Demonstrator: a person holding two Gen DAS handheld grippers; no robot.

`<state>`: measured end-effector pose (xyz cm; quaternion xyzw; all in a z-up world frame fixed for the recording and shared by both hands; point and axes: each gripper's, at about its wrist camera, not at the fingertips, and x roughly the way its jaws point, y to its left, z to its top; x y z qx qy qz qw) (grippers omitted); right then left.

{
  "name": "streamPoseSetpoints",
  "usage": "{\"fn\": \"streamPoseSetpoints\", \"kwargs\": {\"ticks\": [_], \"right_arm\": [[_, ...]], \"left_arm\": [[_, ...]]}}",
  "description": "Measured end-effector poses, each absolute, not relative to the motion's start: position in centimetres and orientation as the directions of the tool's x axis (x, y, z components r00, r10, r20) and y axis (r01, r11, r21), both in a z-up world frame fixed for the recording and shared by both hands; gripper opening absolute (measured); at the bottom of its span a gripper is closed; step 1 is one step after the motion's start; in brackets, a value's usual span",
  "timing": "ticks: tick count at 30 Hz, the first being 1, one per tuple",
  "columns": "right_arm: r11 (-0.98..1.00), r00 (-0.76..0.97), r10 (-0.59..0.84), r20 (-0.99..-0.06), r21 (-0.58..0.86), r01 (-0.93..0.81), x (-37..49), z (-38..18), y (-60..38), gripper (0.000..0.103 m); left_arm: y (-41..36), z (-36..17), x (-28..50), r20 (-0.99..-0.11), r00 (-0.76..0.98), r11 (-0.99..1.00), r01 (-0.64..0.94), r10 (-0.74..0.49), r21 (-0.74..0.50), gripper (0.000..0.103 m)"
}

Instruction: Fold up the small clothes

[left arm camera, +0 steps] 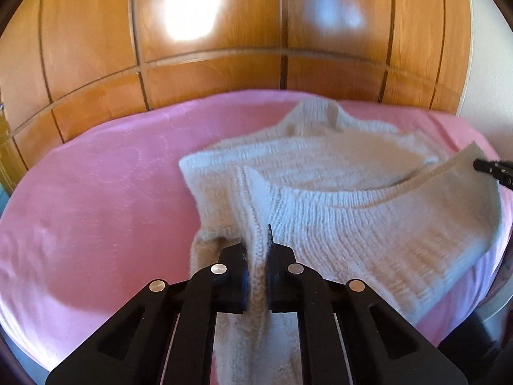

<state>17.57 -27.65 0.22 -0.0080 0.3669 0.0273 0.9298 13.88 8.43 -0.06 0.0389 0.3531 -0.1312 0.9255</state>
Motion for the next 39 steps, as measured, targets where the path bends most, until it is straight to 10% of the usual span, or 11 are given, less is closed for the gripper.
{"fn": "streamPoseSetpoints", "kwargs": {"ticks": [13, 27, 32, 39], "right_arm": [[0.982, 0.791, 0.1, -0.604, 0.187, 0.018, 28.8, 4.5, -30.7, 0.007], [0.983, 0.604, -0.039, -0.796, 0.079, 0.168, 41.1, -8.0, -31.1, 0.014], [0.981, 0.638, -0.055, -0.768, 0.076, 0.176, 39.4, -5.6, -31.7, 0.039], [0.981, 0.685, 0.193, -0.703, 0.133, -0.141, 35.4, -1.0, -24.7, 0.041]], "left_arm": [[9.1, 4.5, 23.1, -0.604, 0.771, 0.979, 0.161, -0.203, -0.123, 0.006], [7.2, -5.6, 36.7, -0.795, 0.606, 1.0, -0.024, 0.025, 0.012, 0.007], [6.9, -2.9, 34.3, -0.756, 0.652, 0.999, -0.035, 0.05, 0.036, 0.035], [6.4, 0.2, 26.5, -0.667, 0.744, 0.999, 0.041, -0.04, -0.015, 0.045]]}}
